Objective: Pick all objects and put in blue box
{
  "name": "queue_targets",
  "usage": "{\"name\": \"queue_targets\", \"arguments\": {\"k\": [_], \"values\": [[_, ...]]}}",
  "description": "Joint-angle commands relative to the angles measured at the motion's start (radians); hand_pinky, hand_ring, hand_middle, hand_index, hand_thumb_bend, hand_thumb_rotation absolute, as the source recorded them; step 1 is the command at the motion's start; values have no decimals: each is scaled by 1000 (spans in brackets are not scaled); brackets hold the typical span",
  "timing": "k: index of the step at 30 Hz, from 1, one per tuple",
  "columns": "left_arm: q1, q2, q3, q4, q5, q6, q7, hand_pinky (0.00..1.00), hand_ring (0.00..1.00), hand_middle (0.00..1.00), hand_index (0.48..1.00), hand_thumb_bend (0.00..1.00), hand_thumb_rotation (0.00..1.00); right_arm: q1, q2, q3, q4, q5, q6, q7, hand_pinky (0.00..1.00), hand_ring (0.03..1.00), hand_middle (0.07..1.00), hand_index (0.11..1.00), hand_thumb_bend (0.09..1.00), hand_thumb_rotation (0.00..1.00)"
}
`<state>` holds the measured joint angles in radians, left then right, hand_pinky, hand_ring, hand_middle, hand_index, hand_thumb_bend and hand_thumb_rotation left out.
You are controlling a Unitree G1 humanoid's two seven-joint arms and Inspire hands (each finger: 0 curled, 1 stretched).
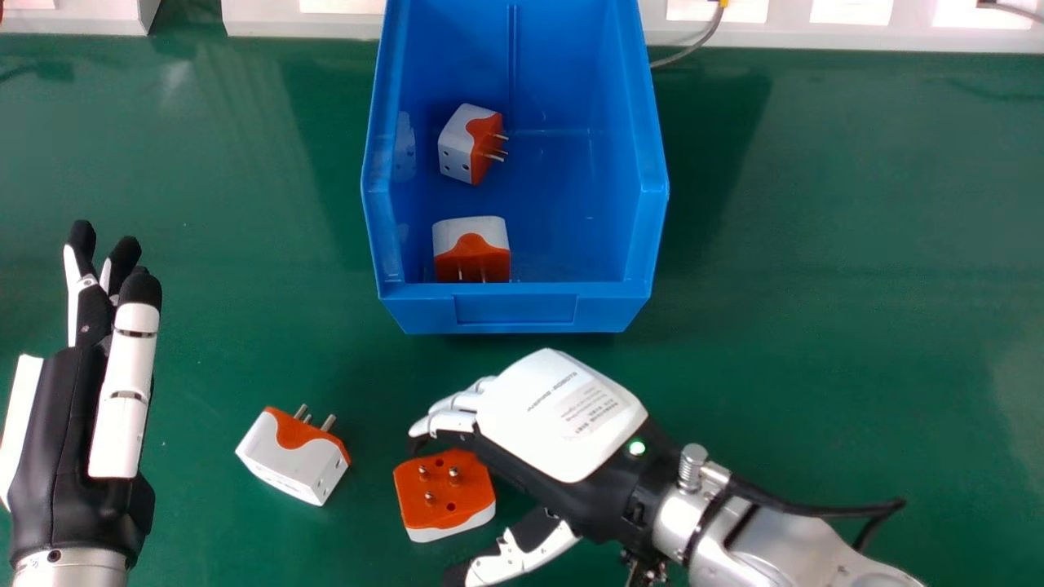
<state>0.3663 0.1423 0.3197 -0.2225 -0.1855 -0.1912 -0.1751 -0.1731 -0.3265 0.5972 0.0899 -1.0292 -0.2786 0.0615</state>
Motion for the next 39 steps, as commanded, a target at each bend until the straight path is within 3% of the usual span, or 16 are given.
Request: {"name": "queue_targets", "arguments": {"k": [1,4,7,11,12,13,15,18,24,27,29,30,32,34,37,39], "values": [[-5,9,4,-16,-8,-1,-1,1000,1000,1000,1000,369,889,-33,16,6,7,0,5,-23,655,771,800,766,479,583],[-8,13,5,-9,2,-9,1,1000,1000,1000,1000,374,903,-49,19,12,33,-7,13,-30,656,777,805,766,473,580],[-12,14,7,1,0,-22,-5,1000,1000,1000,1000,378,897,-62,20,22,50,-17,32,-21,672,789,816,774,453,616],[-11,12,6,-7,-2,-14,-3,1000,1000,1000,1000,381,893,-73,23,34,71,-26,49,-33,676,789,813,773,441,630],[-9,13,5,-11,8,-11,2,1000,1000,1000,1000,374,887,-76,24,39,77,-31,53,-33,671,784,809,769,442,634],[-14,6,7,-10,-24,-6,-8,1000,1000,1000,1000,377,901,-79,26,43,84,-36,59,-35,672,785,810,769,438,642],[-13,8,5,-12,-17,-6,-5,1000,1000,1000,1000,359,857,-85,28,48,99,-37,62,-39,673,785,810,768,439,639],[-11,13,2,-15,-3,-5,0,1000,1000,1000,1000,366,896,-91,30,57,116,-44,68,-45,673,785,809,765,438,626],[-13,11,1,-21,-19,-1,-7,1000,1000,1000,1000,368,906,-103,26,84,150,-67,85,-70,659,770,795,755,429,598],[-13,11,1,-19,-9,-4,-3,1000,1000,1000,1000,384,883,-103,36,95,188,-76,96,-122,542,615,633,612,421,531],[-8,13,0,-22,17,-9,8,1000,1000,1000,1000,407,890,-102,41,96,199,-71,100,-138,408,450,484,493,400,483],[-8,13,0,-19,20,-15,7,1000,1000,1000,1000,410,894,-102,43,97,201,-73,105,-142,333,370,415,455,388,487],[-12,15,2,-14,19,-18,2,1000,1000,1000,1000,412,896,-103,48,100,208,-70,111,-148,231,267,321,396,384,505],[-16,16,3,-17,8,-2,-2,1000,1000,1000,1000,408,904,-103,56,94,212,-41,117,-120,160,202,262,336,379,529],[-20,15,6,-12,4,0,-2,1000,1000,1000,1000,404,901,-98,55,87,205,-8,123,-92,122,183,257,334,353,592],[-25,17,7,-1,9,-11,-2,1000,1000,1000,1000,392,900,-94,53,85,201,2,122,-98,122,186,264,341,347,592]]}}
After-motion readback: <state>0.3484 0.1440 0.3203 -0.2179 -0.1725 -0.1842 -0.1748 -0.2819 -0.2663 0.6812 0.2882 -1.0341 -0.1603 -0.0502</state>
